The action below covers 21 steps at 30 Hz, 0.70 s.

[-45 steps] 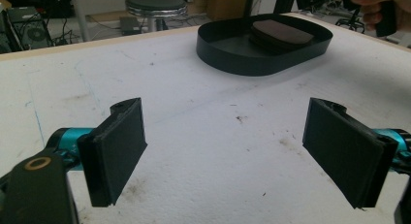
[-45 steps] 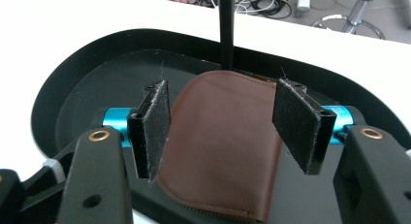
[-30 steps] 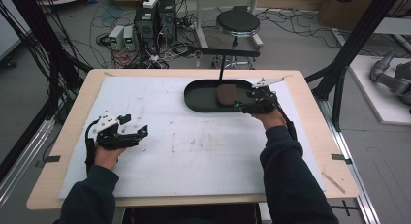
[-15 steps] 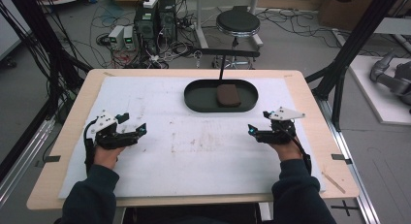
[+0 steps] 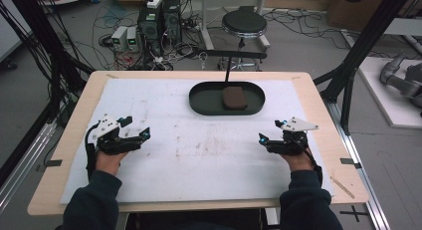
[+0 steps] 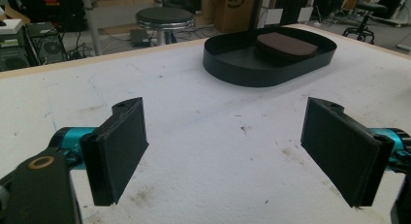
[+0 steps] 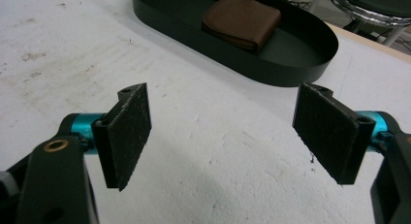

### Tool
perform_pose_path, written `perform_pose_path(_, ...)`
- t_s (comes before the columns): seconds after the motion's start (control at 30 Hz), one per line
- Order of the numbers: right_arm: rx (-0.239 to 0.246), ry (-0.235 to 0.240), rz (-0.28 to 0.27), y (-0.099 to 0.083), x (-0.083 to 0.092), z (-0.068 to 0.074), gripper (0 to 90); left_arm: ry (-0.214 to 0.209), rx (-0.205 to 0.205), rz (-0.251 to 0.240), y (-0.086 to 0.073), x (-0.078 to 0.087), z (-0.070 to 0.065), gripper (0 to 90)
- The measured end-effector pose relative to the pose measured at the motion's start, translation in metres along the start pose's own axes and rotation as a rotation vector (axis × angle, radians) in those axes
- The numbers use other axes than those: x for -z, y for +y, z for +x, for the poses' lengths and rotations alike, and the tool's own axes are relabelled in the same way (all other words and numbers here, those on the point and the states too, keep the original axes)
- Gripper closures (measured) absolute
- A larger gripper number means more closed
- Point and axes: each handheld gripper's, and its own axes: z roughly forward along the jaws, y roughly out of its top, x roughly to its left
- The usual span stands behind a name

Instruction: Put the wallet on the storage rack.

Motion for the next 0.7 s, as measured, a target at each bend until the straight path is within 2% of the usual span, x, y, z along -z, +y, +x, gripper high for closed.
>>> perform_pose_path(0.7,0.019,-0.017,0.017,0.0011,-0.0033,0.0010,21.9,-0.001,-0.002,0.001,-0.0021,0.0013,-0.0004,16.5)
